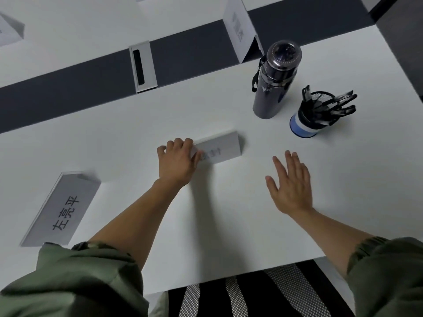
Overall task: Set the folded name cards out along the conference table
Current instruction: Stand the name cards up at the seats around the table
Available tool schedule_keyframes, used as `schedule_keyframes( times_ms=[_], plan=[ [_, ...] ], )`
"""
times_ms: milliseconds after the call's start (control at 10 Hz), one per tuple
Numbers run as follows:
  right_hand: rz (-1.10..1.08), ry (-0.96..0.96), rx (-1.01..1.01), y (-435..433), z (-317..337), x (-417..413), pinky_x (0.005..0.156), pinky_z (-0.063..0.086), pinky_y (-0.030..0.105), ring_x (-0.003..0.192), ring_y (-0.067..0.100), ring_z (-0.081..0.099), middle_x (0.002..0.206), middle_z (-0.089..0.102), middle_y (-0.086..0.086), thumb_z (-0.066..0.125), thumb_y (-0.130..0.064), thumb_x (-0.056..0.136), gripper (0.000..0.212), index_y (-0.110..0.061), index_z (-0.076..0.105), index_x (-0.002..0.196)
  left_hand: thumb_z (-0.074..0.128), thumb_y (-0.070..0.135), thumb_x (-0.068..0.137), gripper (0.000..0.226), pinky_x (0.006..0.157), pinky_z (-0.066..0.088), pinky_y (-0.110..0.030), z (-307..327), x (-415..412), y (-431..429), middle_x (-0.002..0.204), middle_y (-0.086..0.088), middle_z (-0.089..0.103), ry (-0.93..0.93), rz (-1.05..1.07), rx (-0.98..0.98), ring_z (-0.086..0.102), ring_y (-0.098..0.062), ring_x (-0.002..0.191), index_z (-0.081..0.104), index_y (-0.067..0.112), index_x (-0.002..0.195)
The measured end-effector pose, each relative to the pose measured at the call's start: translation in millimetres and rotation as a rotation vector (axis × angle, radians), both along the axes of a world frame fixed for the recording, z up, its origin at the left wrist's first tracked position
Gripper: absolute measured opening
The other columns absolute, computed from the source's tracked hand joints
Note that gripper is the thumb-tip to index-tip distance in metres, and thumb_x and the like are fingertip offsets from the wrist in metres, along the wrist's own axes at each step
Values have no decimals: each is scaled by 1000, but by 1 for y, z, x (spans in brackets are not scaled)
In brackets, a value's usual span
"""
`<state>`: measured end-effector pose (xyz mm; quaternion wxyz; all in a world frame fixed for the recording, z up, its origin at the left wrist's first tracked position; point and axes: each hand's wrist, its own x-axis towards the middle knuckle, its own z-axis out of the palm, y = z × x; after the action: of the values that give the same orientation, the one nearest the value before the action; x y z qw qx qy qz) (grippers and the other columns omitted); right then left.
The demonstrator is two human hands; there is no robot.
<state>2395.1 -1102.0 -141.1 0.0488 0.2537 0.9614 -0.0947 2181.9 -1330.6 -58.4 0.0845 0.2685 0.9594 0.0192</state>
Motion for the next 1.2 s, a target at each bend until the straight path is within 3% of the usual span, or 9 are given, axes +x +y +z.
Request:
schedule_keyframes(
  times_ms=[200, 500, 600, 700, 900, 1000, 1200],
  plan=[
    [0, 5, 25, 0, -1, -1, 118, 19, 46, 150, 30, 15, 160, 23, 14, 29, -51, 97, 64, -17, 37, 150, 50, 46, 95, 41, 92, 33, -45, -2, -14, 4, 109, -10, 61, 24, -57, 20, 53, -34, 102, 58, 14, 118],
    [-5, -5, 36, 3, -5, -2, 119, 17, 46, 151, 29, 12, 161, 21, 14, 26, -54, 96, 65, -19, 32, 152, 39, 50, 92, 58, 109, 29, -50, 7, 10, -14, 141, -19, 44, 58, 7, 112, 36, -39, 134, 47, 12, 136],
    [-6, -53, 21, 4, -2, 0, 119, 16, 46, 151, 29, 10, 162, 18, 13, 22, -55, 96, 66, -21, 27, 153, 49, 39, 94, 47, 103, 35, -46, 20, 36, -46, 136, -17, 49, 39, 94, 169, 43, -36, 128, 51, 11, 132],
    [-17, -119, 16, 2, 2, -3, 118, 19, 49, 149, 34, 14, 160, 20, 18, 20, -52, 96, 67, -17, 28, 152, 49, 36, 97, 38, 92, 43, -41, 35, 66, -90, 122, -10, 59, -148, 222, 165, 55, -31, 112, 56, 13, 126],
    [-31, -283, -116, -55, 50, -25, 105, 36, 47, 137, 39, 28, 150, 30, 21, 46, -35, 96, 59, -16, 29, 149, 49, 40, 96, 35, 85, 50, -37, 53, 122, -207, 110, -3, 67, -362, 400, 6, 60, -25, 102, 57, 21, 124],
    [69, -281, -186, -108, 72, -32, 95, 43, 42, 125, 36, 42, 138, 44, 17, 47, -31, 94, 56, -16, 32, 146, 50, 39, 95, 36, 84, 51, -37, 64, 143, -261, 106, -2, 67, -375, 464, 37, 60, -24, 100, 56, 21, 125],
    [174, -132, -295, -234, 119, -48, 95, 45, 43, 122, 34, 50, 138, 48, 14, 49, -32, 96, 56, -19, 33, 148, 49, 38, 94, 35, 82, 50, -35, 85, 176, -374, 103, -1, 68, -292, 521, 105, 60, -22, 96, 56, 22, 125]
  ],
)
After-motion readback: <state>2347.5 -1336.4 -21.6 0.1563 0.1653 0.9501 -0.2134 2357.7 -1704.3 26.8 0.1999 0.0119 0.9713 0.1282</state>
